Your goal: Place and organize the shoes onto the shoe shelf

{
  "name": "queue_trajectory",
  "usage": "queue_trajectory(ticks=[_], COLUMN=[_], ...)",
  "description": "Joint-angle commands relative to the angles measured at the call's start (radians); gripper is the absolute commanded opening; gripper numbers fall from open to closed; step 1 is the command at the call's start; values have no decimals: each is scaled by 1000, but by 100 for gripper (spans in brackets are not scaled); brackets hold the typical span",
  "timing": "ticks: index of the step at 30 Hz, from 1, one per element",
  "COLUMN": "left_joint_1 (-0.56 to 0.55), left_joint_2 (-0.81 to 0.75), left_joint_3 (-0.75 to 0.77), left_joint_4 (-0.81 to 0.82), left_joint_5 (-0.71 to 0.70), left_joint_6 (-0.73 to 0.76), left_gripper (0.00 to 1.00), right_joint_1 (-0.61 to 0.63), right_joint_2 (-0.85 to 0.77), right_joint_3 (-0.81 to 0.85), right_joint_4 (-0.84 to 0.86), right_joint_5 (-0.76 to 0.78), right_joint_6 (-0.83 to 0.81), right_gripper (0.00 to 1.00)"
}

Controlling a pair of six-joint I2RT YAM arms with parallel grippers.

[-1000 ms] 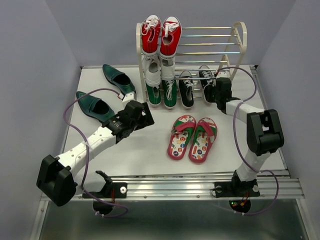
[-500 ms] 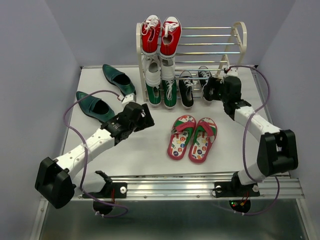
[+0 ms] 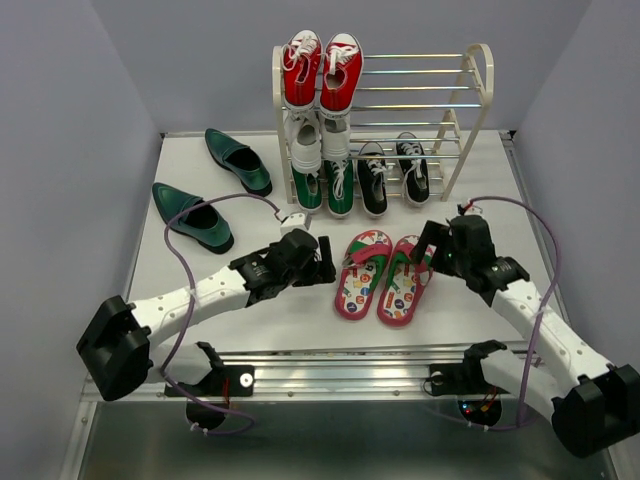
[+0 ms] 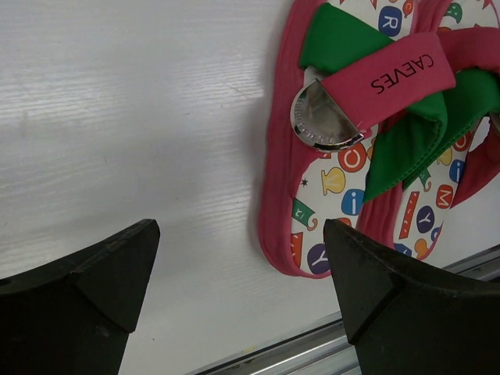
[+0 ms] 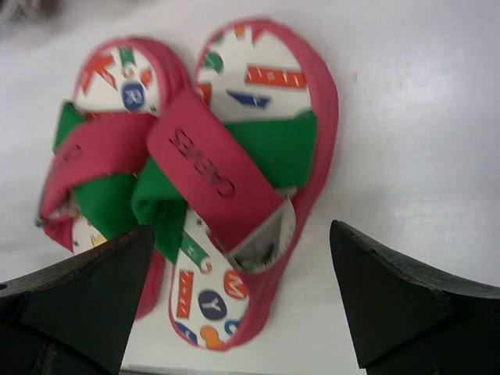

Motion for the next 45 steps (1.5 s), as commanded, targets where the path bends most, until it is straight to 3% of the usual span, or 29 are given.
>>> queue_trajectory(ticks=[1, 5, 11, 16, 36, 45], left_joint_1=[-22, -31, -34, -36, -37, -37], left_joint_2=[29, 49, 75, 86, 60, 37], left_joint_3=[-10, -4, -2, 1, -42, -65], left_joint_4=[65, 82, 106, 106, 128, 126], left_joint_5=[3, 15, 21, 32, 16, -4], left_joint_6=[-10, -8, -16, -16, 0, 14], left_gripper=[99, 99, 99, 99, 99, 99], right_joint_1=[37, 65, 137, 190, 503, 651], right_joint_2=[-87, -99, -38, 46, 253, 419], right_joint_3=[-63, -86, -129, -120, 19, 81], right_joint_4=[-190, -243, -183, -171, -234, -315], right_joint_5=[-47, -84, -109, -17, 233, 382], right_joint_6=[118, 138, 216, 282, 513, 711], right_gripper=[100, 100, 100, 96, 100, 100])
